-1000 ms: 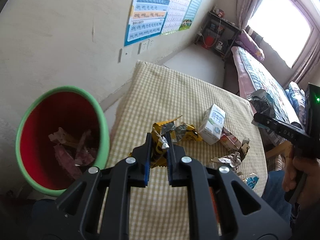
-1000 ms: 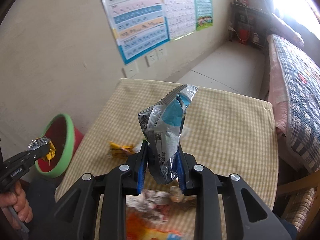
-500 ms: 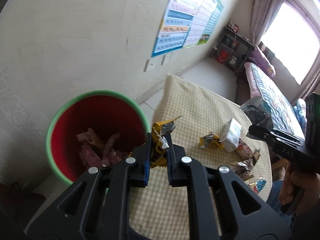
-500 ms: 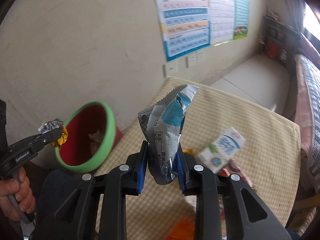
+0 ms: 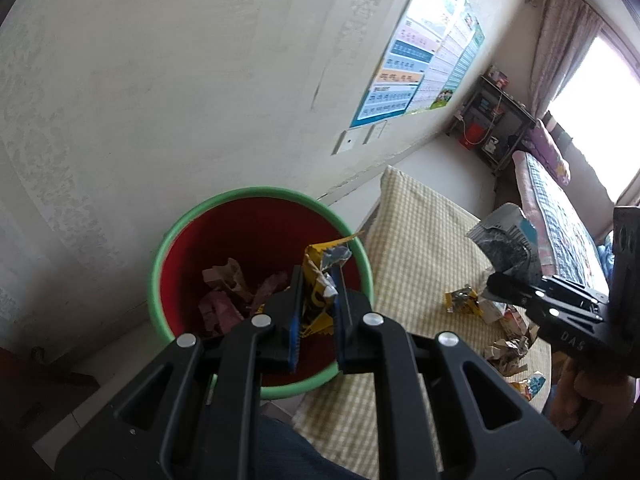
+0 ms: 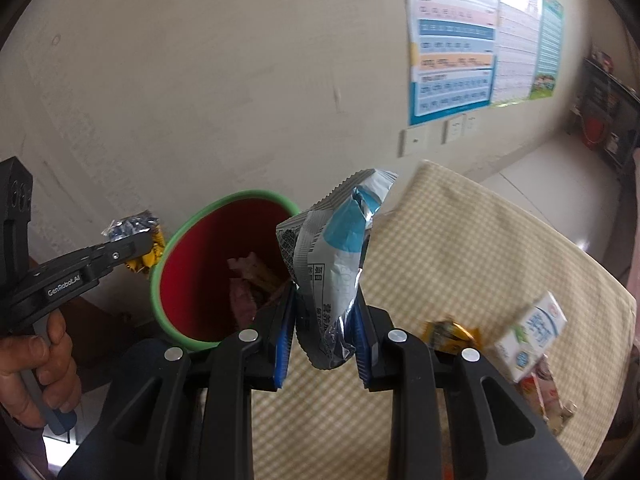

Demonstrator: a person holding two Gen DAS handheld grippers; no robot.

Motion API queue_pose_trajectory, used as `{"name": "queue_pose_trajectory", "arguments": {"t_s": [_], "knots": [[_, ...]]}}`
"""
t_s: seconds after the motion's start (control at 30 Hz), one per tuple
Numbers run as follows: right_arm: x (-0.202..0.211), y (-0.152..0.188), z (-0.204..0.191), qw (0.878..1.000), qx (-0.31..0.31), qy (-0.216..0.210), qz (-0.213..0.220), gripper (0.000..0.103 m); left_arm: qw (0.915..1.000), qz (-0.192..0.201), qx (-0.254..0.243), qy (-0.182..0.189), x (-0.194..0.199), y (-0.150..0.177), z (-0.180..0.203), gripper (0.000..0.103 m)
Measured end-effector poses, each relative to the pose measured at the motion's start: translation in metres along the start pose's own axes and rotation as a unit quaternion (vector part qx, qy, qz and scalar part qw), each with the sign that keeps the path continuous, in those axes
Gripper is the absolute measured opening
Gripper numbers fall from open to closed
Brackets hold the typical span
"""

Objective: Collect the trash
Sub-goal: 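Carry the yellow wrapper and silver-blue bag over the bucket, then open both tools to drop the wrapper and bag into the bucket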

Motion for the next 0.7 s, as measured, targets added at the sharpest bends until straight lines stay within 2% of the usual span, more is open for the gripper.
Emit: {"name": "queue_pose_trajectory", "arguments": {"t_s": [0.43, 0.7], "knots": [[-0.05, -0.004, -0.064, 0.998, 0.047, -0.031, -0.033, 0.026, 0.9995, -0.012, 0.029, 0.007, -0.011, 0.0, -0.037, 0.012], [-0.077, 0.003, -0.081, 0.996, 0.059, -0.041, -0.059, 0.026, 0.9987, -0.017, 0.046, 0.012, -0.021, -0.001, -0.05, 0.013]]}}
Point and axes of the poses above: each gripper's, at about its wrist camera, not at the fingertips, and x roughly against the way its jaws point, z to its right, y to its underside, the point moved 8 cm from there along -x, roughly the way its jaws point, and after that the axes turned 4 degrees about -x, right-handed, at the moved point
